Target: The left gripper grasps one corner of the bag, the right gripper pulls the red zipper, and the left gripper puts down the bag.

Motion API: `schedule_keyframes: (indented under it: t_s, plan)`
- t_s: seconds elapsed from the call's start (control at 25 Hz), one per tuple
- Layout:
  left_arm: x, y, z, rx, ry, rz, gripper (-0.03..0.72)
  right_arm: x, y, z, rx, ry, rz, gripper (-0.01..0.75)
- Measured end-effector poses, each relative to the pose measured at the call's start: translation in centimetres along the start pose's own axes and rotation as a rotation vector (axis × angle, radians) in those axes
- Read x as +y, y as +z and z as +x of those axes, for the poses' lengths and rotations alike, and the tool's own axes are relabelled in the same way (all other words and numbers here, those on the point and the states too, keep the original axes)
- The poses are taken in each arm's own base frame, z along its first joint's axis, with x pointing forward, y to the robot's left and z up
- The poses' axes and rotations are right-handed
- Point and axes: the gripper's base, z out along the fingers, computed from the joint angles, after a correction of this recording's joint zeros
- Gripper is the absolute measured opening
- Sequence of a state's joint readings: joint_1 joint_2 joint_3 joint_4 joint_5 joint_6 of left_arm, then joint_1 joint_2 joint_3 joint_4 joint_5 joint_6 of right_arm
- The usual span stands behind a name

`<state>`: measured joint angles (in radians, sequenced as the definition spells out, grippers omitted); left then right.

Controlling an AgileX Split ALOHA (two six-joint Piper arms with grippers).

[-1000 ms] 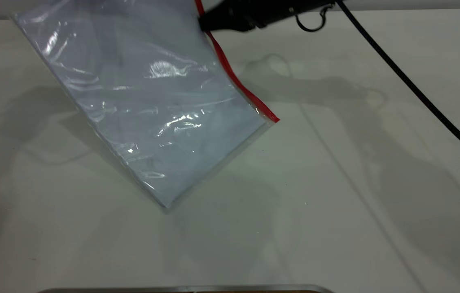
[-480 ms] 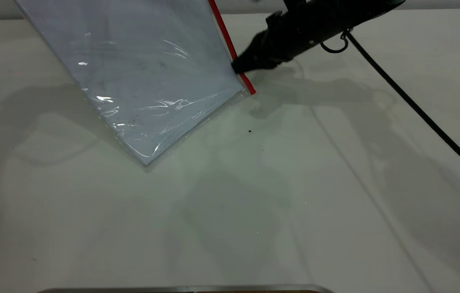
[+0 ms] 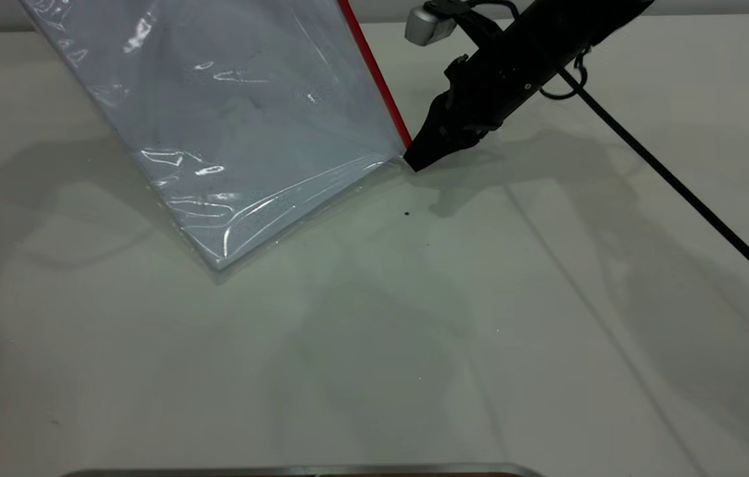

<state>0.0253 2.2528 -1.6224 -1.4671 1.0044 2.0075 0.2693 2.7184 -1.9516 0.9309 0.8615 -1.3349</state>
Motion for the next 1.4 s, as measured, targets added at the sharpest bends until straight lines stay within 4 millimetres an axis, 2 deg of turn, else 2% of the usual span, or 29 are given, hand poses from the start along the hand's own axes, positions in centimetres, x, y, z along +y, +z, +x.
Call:
schedule_keyframes:
  t_s: [0.12, 0.28, 0.4, 0.48, 0.6, 0.72, 0.8, 0.92, 1.04, 1.2, 1.32, 1.4]
  plan:
    - [0.2, 0.2, 0.6, 0.007, -0.113, -0.004, 0.051, 0.7, -2.6, -2.3, -0.022, -0.052, 0.022, 0.208]
    - [0.5, 0.8, 2.6, 0.033, -0.26, -0.004, 0.051, 2.7, -8.6, -7.6, -0.133, -0.138, 0.086, 0.381]
    - [0.4, 1.4, 4.5, 0.049, -0.382, -0.002, 0.054, 5.1, -13.1, -10.8, -0.216, -0.188, 0.105, 0.458]
    - [0.1, 2.4, 6.0, 0.068, -0.446, 0.01, 0.059, 7.1, -16.3, -12.7, -0.263, -0.206, 0.096, 0.472]
    - [-0.8, 4.8, 8.6, 0.11, -0.519, 0.045, 0.078, 10.3, -20.5, -14.5, -0.305, -0.227, 0.061, 0.472]
    - [-1.6, 6.9, 10.2, 0.146, -0.574, 0.039, 0.126, 13.6, -24.1, -15.4, -0.307, -0.241, -0.006, 0.463]
    - [-1.8, 7.4, 10.3, 0.143, -0.627, 0.03, 0.178, 15.5, -26.1, -15.7, -0.3, -0.227, -0.034, 0.448]
    - [-1.5, 7.1, 9.8, 0.113, -0.733, 0.012, 0.292, 17.8, -29.2, -16.0, -0.281, -0.154, 0.002, 0.414]
    - [-0.9, 5.3, 8.4, 0.087, -0.838, 0.02, 0.396, 20.2, -32.5, -16.0, -0.286, -0.08, 0.062, 0.388]
    - [-0.1, 0.7, 4.8, 0.024, -0.863, 0.076, 0.468, 24.0, -36.8, -15.8, -0.318, -0.052, 0.158, 0.381]
    - [0.4, -3.3, 1.3, -0.037, -0.834, 0.065, 0.476, 27.2, -40.4, -15.1, -0.365, -0.034, 0.234, 0.381]
    - [0.1, -5.8, -1.7, -0.062, -0.805, 0.036, 0.476, 29.2, -42.4, -14.1, -0.386, -0.015, 0.287, 0.381]
